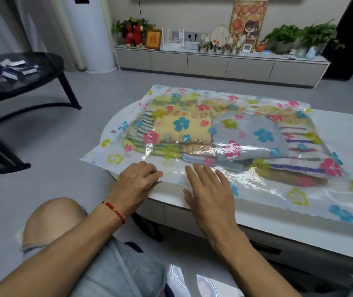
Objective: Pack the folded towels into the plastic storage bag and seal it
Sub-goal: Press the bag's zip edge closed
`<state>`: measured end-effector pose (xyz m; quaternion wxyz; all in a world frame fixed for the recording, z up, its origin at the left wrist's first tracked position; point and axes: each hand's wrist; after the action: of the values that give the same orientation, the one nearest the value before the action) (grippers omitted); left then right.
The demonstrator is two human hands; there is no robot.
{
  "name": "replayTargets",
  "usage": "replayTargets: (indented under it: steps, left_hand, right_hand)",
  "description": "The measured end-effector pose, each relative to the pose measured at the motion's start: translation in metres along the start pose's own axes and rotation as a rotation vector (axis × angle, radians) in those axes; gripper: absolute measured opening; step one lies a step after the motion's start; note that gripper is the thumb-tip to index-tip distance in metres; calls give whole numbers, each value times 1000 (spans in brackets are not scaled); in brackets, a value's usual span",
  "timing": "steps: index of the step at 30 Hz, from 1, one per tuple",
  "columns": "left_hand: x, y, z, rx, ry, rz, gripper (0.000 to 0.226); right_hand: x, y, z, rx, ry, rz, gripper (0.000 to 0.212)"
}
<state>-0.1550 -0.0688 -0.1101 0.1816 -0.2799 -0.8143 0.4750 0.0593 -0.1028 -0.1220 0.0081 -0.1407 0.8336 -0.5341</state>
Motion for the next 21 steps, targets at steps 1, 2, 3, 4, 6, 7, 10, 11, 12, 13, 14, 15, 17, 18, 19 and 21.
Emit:
replayTargets:
  steps: [1,2,3,4,6,7,10,11,12,13,14,15,17,18,19,21]
  left_hand:
    - [1,-1,-1,-5,10,-4,12]
    - [4,-3,-2,-6,19,-9,11]
    - [7,-5,-3,-1,27,-12,10]
    - [12,-8,-3,14,38,-16,9]
    - [27,-13,-3,66,85,-31,8]
    - [38,-17,-1,99,112,-47,8]
    - [78,-35,10,184,111,-92,23]
    - [92,-41,15,192,112,-113,28]
    - [104,-47,20,201,106,-132,31]
    - [115,-49,26,195,104,-147,33]
    - [123,-52,31,194,81,-155,34]
    - [130,-53,36,182,54,-156,35]
    - [137,-52,47,149,-15,-146,38]
    - [138,-53,50,137,-52,-145,37]
    - [141,-51,54,111,-75,-151,36]
    - [146,-50,59,91,-132,-157,34]
  right_hand:
    - [16,4,-11,50,-71,-1,52]
    - [30,9,-21,108,-129,-7,50]
    - [41,14,-29,171,-153,-21,47]
    - [47,18,-34,227,-156,-23,46]
    - [52,25,-36,276,-135,-8,44]
    - [52,27,-34,265,-127,-12,43]
    - [52,29,-30,261,-100,-59,40]
    - [52,30,-28,255,-91,-77,40]
    - [51,31,-27,251,-80,-89,39]
    - [51,31,-25,237,-74,-95,39]
    - [50,30,-24,231,-72,-95,38]
    - [51,30,-22,224,-68,-98,37]
    - [52,29,-21,214,-67,-92,35]
    - [51,29,-20,200,-73,-85,35]
    - [49,30,-20,176,-82,-69,35]
    - [45,33,-18,125,-99,-67,37]
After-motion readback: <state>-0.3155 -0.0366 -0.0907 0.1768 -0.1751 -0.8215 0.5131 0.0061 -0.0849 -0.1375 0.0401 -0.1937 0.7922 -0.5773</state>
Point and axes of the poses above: each hand's wrist, its own z-axis away from the middle knuckle, its own y-axis out of the palm, x = y × z, and after that the axes turned 2 degrees about y, right-handed
